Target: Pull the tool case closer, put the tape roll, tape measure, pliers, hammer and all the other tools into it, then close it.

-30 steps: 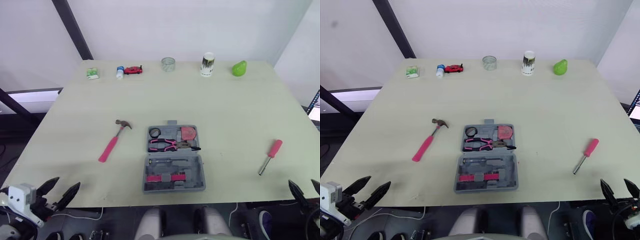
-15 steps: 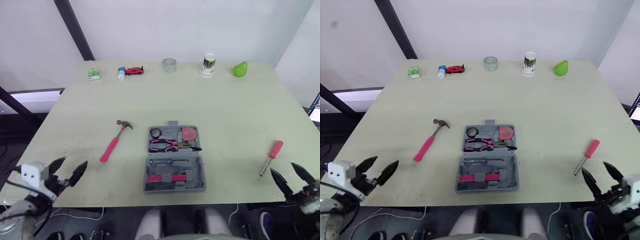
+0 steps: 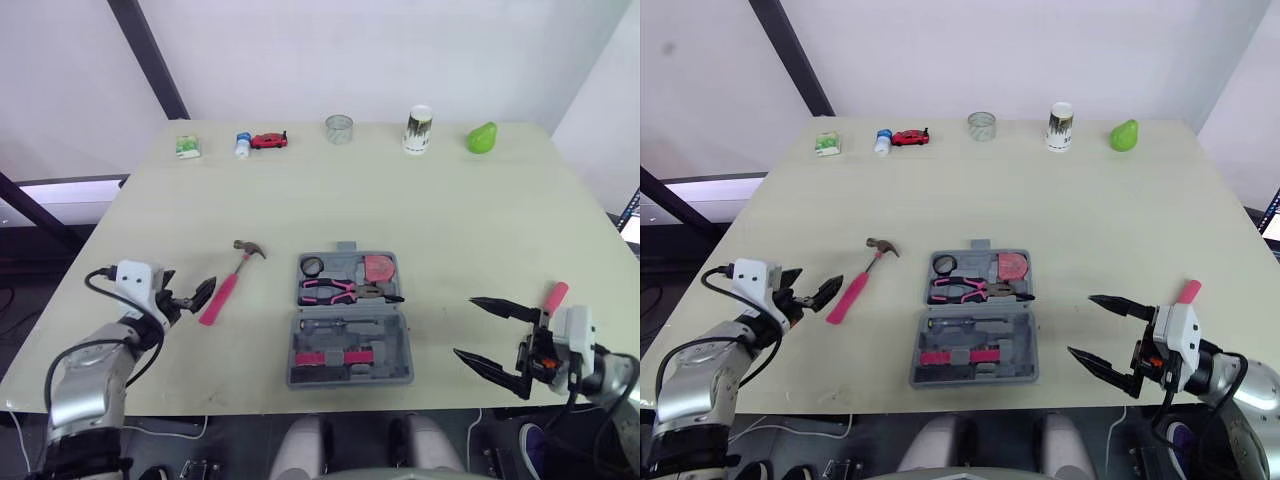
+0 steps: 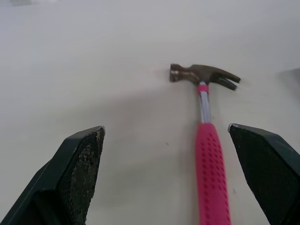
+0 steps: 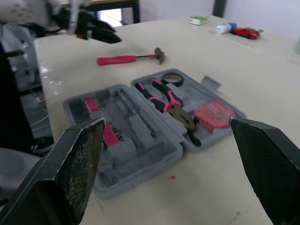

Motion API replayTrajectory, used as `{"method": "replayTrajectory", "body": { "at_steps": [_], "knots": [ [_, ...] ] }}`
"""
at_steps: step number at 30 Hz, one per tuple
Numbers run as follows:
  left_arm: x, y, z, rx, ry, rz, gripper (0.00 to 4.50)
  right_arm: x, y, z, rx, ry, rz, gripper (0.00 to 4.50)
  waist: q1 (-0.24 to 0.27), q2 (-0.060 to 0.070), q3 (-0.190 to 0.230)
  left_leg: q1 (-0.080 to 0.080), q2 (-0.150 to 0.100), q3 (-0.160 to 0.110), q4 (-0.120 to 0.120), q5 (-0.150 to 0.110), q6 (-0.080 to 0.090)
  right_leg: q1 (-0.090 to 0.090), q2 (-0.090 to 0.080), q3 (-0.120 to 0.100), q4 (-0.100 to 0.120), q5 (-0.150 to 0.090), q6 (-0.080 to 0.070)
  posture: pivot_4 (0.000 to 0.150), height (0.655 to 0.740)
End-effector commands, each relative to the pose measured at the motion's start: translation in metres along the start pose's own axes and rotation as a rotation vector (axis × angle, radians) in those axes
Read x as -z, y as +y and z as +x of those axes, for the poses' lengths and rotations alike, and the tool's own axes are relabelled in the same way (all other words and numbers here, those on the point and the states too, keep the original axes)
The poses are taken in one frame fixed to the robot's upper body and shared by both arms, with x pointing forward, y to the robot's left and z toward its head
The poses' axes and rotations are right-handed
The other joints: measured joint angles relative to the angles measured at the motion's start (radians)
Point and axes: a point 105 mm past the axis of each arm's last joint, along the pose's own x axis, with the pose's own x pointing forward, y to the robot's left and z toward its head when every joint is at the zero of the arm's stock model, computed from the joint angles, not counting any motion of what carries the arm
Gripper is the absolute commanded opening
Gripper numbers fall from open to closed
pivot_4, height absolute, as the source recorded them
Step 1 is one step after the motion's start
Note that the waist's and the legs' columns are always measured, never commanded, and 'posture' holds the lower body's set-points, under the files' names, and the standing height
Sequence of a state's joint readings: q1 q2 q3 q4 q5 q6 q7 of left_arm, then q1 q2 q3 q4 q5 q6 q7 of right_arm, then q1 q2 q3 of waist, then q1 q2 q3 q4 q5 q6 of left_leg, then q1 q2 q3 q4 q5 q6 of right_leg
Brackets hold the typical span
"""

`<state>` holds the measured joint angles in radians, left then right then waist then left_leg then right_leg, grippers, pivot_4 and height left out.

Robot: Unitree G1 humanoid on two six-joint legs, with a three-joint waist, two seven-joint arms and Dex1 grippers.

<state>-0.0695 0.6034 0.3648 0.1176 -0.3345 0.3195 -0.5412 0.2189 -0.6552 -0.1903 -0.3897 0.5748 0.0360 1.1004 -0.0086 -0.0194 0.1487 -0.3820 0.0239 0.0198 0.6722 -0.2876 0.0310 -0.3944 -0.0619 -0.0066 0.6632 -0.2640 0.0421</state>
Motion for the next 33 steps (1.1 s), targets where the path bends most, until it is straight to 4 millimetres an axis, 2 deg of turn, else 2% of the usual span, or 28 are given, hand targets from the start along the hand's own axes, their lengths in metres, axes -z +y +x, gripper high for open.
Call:
{"method": "replayTrajectory", "body": {
  "at_steps": [1,4,12,15,18,26,31,33],
  "knots": [
    [-0.006,-0.007,0.012,0.025,-0.008,0.033,4.5,-0.012,-0.011,0.003,-0.014,-0.028,-0.041,4.44,0.002,0.0,0.0,0.0,0.0,0.0,0.0,0.0,0.0,0.0,0.0,0.0,0.0,0.0,0.0,0.15,0.74],
    [-0.009,-0.012,0.032,0.003,-0.012,0.039,4.5,-0.01,-0.018,0.007,-0.012,-0.027,-0.051,4.44,0.012,0.0,0.0,0.0,-0.001,-0.001,0.0,0.0,0.0,0.0,0.0,-0.001,0.0,0.0,0.0,0.15,0.74],
    [0.012,-0.025,0.062,0.093,0.071,-0.013,4.5,-0.017,-0.02,0.02,-0.025,-0.053,-0.061,4.44,0.021,0.0,0.0,-0.001,-0.001,0.0,0.0,0.0,0.0,-0.001,0.001,-0.001,0.0,0.001,0.001,0.15,0.74],
    [0.018,-0.02,0.072,0.079,0.107,-0.01,4.5,-0.017,-0.021,0.022,-0.021,-0.05,-0.066,4.44,0.023,-0.001,0.001,-0.002,-0.002,0.0,0.001,0.0,0.0,-0.001,0.002,-0.001,0.0,0.001,0.001,0.15,0.74],
    [0.014,-0.021,0.081,0.086,0.112,-0.016,4.5,-0.018,-0.021,0.022,-0.014,-0.047,-0.073,4.44,0.023,-0.001,0.001,-0.002,-0.002,-0.001,0.001,0.0,0.0,0.0,0.002,-0.002,0.0,0.001,0.001,0.15,0.74],
    [0.014,-0.037,0.091,0.13,0.106,-0.021,4.5,-0.02,-0.019,0.022,0.003,-0.048,-0.07,4.44,0.023,-0.001,0.001,-0.002,-0.002,-0.001,0.001,0.0,0.0,0.0,0.002,-0.002,0.0,0.001,0.002,0.15,0.74],
    [0.007,-0.049,0.095,0.143,0.073,-0.047,4.5,-0.02,-0.021,0.023,0.015,-0.046,-0.078,4.44,0.025,0.0,0.0,-0.002,-0.002,-0.001,0.002,0.0,0.0,0.0,0.002,-0.002,0.001,0.001,0.002,0.15,0.74],
    [0.011,-0.05,0.093,0.138,0.078,-0.056,3.98,-0.02,-0.021,0.024,0.018,-0.046,-0.076,4.5,0.025,0.0,0.0,-0.002,-0.002,-0.001,0.002,0.0,0.0,0.0,0.001,-0.002,0.0,0.001,0.002,0.15,0.74]
  ]
}}
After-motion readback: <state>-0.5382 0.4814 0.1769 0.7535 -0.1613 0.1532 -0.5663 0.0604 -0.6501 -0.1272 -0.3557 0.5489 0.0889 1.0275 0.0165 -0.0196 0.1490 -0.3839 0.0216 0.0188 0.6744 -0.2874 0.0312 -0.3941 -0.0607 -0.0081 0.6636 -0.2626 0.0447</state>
